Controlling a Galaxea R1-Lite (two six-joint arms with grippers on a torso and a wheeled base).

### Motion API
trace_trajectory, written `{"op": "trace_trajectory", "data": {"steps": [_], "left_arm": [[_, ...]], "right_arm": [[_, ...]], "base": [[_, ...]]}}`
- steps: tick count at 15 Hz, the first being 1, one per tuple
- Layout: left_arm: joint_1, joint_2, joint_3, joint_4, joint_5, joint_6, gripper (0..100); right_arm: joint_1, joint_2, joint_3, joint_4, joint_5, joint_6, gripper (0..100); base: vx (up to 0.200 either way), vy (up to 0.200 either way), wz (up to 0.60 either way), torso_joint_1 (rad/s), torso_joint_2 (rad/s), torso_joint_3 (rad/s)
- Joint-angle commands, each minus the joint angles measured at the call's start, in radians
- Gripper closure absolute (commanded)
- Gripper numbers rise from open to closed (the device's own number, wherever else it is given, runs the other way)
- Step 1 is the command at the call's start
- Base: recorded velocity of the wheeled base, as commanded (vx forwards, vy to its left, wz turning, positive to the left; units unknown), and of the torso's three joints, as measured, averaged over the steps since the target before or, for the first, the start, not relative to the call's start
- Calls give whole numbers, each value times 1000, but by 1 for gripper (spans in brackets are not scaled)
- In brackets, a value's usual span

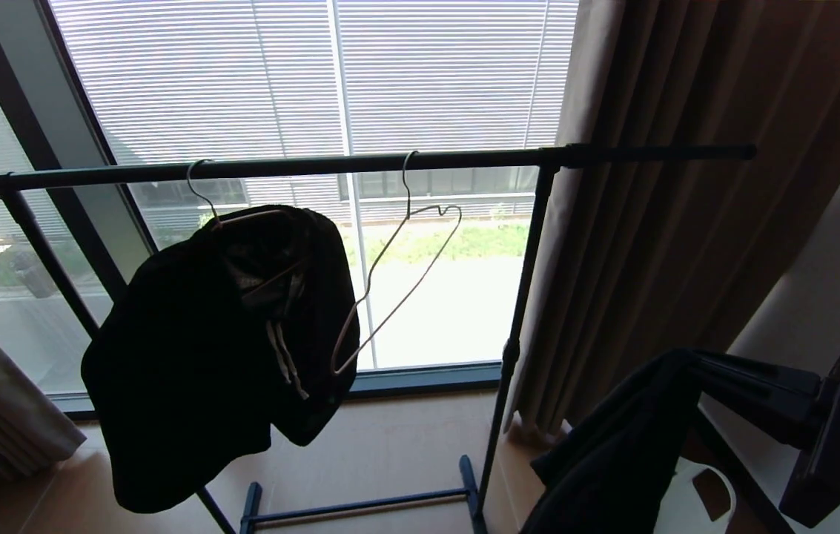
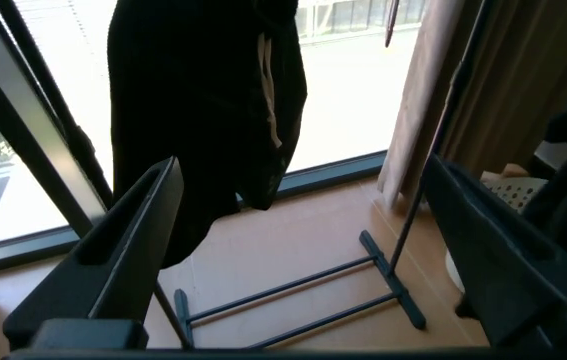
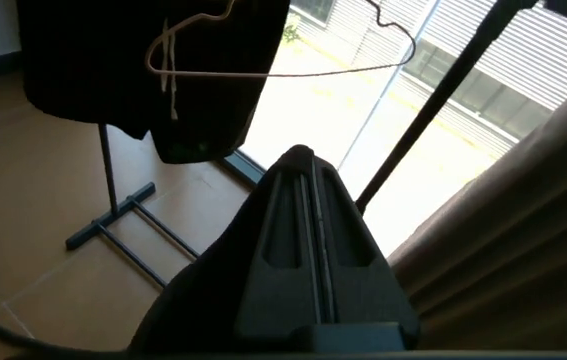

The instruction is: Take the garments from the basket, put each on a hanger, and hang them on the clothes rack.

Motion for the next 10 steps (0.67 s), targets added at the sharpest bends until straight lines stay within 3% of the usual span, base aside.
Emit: {"op": "trace_trajectory", "data": {"steps": [1, 10], "left_arm": [[0, 1, 0, 0, 0, -3, 0], [2, 1, 0, 0, 0, -6, 0]], "right_arm": [[-1, -1, -2, 0, -1, -1, 100], [-1, -7, -6, -2, 0, 0, 100]], "base": [[0, 0, 0, 0, 0, 0], [0, 0, 0, 0, 0, 0]]}}
